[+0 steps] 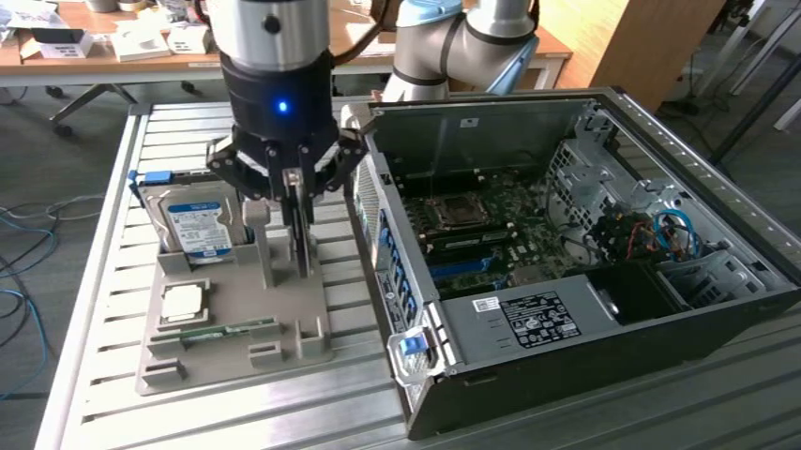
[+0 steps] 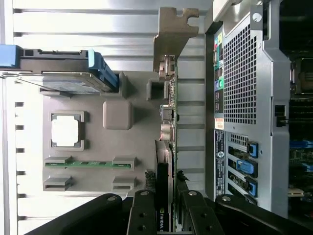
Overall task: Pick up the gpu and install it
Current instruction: 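Pick up the gpu and move the gpu toward the slot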
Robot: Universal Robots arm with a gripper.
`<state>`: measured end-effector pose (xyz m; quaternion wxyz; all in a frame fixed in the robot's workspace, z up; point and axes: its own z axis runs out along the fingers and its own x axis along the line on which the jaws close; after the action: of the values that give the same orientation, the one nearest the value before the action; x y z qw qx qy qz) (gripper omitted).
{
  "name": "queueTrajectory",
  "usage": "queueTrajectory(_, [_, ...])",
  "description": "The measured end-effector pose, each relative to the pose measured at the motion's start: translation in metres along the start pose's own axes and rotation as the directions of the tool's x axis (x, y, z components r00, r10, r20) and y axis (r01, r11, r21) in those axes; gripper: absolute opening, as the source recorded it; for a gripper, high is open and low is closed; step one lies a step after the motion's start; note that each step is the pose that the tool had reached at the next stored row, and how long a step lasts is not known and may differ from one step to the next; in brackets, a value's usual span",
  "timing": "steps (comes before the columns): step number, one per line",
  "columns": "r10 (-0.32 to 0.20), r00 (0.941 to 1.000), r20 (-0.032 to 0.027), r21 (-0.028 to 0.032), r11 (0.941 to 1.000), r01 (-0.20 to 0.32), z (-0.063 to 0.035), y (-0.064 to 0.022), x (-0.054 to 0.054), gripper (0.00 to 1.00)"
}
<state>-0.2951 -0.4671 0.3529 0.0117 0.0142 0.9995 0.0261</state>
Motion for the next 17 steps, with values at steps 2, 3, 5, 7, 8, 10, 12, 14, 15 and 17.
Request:
queueTrajectory(2, [0.000, 1.0000, 0.0000, 0.0000, 1.0000, 0.000, -0.0090, 0.0005, 0.000, 0.26])
queueTrajectory(3, [0.000, 1.0000, 0.0000, 0.0000, 1.0000, 0.000, -0.0137, 0.0007, 0.000, 0.26])
queueTrajectory(5, [0.000, 1.0000, 0.0000, -0.0001, 1.0000, 0.000, -0.0228, 0.0012, -0.001, 0.26])
queueTrajectory(7, [0.000, 1.0000, 0.0000, 0.0000, 1.0000, 0.000, -0.0318, 0.0017, -0.001, 0.26])
queueTrajectory(8, [0.000, 1.0000, 0.0000, 0.0001, 1.0000, 0.000, -0.0364, 0.0019, -0.001, 0.26])
queueTrajectory(10, [0.000, 1.0000, 0.0001, 0.0000, 1.0000, 0.000, -0.0452, 0.0024, -0.001, 0.26])
queueTrajectory(12, [0.000, 1.0000, 0.0000, 0.0000, 1.0000, 0.000, -0.0545, 0.0029, -0.002, 0.26])
queueTrajectory(14, [0.000, 1.0000, 0.0000, -0.0001, 1.0000, 0.000, -0.0634, 0.0034, -0.002, 0.26])
queueTrajectory(15, [0.000, 1.0000, 0.0000, 0.0000, 1.0000, 0.000, -0.0678, 0.0036, -0.002, 0.26])
queueTrajectory(17, [0.000, 1.0000, 0.0000, 0.0000, 1.0000, 0.000, -0.0755, 0.0040, -0.002, 0.26])
